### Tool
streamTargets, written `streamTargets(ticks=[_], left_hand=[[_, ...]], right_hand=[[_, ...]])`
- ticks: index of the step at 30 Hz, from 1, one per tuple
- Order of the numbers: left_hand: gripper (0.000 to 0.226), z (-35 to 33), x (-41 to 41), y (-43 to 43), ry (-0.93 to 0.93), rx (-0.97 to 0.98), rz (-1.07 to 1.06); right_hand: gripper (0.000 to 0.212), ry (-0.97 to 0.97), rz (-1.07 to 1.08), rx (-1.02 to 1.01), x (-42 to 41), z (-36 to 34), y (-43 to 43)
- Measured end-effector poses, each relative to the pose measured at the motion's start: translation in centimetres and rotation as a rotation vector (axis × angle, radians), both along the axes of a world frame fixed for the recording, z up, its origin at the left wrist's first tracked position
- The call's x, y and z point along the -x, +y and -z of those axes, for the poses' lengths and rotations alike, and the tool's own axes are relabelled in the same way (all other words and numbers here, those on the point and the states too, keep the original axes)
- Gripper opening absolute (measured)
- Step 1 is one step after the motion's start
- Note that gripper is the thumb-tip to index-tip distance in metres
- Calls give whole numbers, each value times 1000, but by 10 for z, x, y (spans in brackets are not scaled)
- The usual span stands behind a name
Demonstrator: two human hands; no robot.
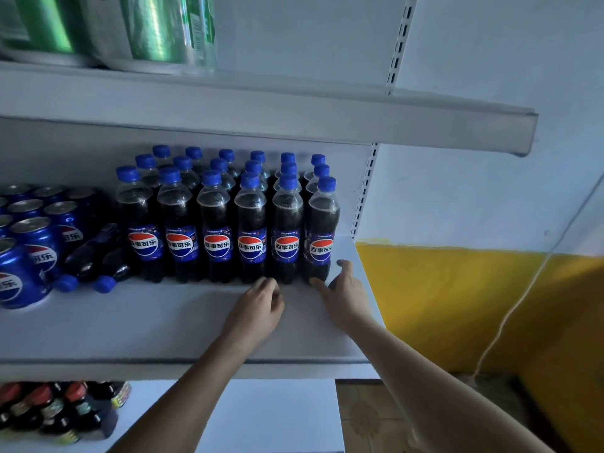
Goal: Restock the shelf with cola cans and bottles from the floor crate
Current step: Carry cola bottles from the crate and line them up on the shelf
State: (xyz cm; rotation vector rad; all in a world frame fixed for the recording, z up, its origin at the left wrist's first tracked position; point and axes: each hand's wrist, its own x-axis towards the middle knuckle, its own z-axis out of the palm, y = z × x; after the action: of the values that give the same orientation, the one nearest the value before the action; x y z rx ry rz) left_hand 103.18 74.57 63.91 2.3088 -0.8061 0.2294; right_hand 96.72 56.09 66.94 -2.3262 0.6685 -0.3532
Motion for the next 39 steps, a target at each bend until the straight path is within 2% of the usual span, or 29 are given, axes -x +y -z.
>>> streamTargets(ticks=[2, 5, 9, 14, 18, 22, 26, 29, 34, 36, 39], left_hand=[[5, -3, 5, 4, 1, 32, 43], [10, -11, 24, 7, 90, 217, 39], [10, -25, 79, -9, 277, 440, 43], [9, -43, 155, -63, 479, 525, 257], [20, -48, 239, -121, 590, 493, 487], [33, -37, 336, -174, 684, 367, 656], [33, -28, 425, -212, 787, 282, 779], [34, -24, 479, -232, 888, 245, 854], [59, -17, 551, -255, 920, 107, 908], [54, -14, 572, -263, 984, 85, 934], [31, -4, 594, -279, 1038, 63, 961]], right_hand=[[72, -49, 13, -36, 17, -2, 2], [50, -127, -28, -5, 52, 0, 2], [28, -243, -75, -62, 111, -2, -10], [11, -339, -51, -152, 204, -14, -36], [20, -371, 69, -298, 311, -15, -65], [37, -370, 265, -371, 437, -6, -91], [38, -351, 481, -389, 546, 11, -107], [36, -375, 622, -401, 608, 27, -112], [54, -414, 777, -492, 680, 39, -103], [53, -454, 820, -506, 702, 42, -102], [36, -507, 925, -534, 727, 54, -104]])
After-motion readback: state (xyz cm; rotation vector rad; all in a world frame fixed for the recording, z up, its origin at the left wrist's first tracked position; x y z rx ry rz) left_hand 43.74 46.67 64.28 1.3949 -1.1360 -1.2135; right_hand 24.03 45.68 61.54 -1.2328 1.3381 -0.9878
